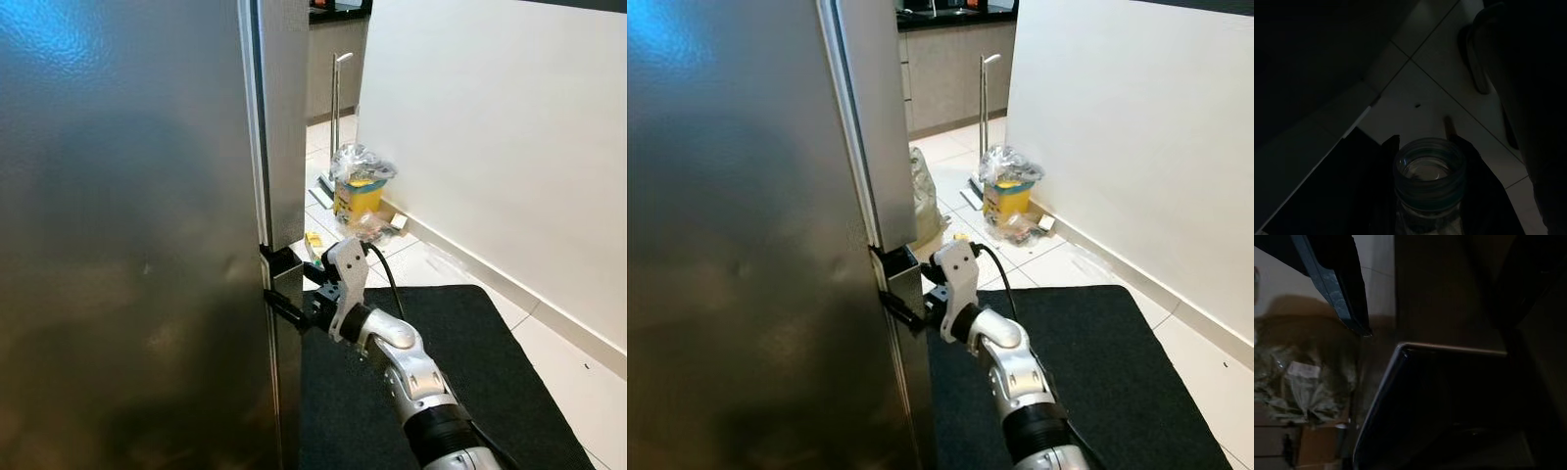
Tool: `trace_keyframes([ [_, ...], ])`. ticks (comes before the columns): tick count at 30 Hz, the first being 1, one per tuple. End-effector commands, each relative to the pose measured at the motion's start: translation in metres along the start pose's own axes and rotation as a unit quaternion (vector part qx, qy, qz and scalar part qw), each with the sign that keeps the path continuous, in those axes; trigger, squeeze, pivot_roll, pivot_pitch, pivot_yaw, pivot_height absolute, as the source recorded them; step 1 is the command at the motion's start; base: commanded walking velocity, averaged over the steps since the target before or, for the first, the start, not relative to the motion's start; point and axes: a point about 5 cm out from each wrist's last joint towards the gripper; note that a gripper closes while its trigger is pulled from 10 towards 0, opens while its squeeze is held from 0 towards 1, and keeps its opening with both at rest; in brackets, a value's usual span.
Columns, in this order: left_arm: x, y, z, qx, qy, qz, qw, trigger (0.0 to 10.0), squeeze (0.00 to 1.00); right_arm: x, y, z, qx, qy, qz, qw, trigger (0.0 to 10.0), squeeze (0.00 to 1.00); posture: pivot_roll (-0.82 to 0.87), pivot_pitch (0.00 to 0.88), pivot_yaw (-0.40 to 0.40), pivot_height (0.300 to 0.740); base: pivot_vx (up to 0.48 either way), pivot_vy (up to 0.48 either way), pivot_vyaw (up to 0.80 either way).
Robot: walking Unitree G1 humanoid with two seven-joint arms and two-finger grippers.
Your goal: Restocking fridge
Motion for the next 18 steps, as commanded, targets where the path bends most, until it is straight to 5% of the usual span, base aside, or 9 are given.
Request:
trace_keyframes([
  [1,-0.003,-0.003,0.0,-0.003,0.005,0.0,1.0,10.0,0.0,0.005,-0.006,-0.005,-0.043,0.008,0.005,0.999,10.0,0.0,-0.04,0.0,0.001,0.74,0.0,0.0,0.0],
  [18,-0.002,-0.003,0.0,-0.003,0.004,0.001,1.0,10.0,0.0,-0.002,-0.027,0.0,-0.146,0.038,0.028,0.988,10.0,0.0,-0.04,0.0,-0.002,0.74,0.0,0.0,0.0],
])
Point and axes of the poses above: a point about 5 cm out from each wrist's last joint towards the gripper, its own z axis pointing back from the gripper into the wrist, its own x axis along the axis of the wrist's last joint, y = z × x, and after that the axes turned 5 degrees about z, right-handed
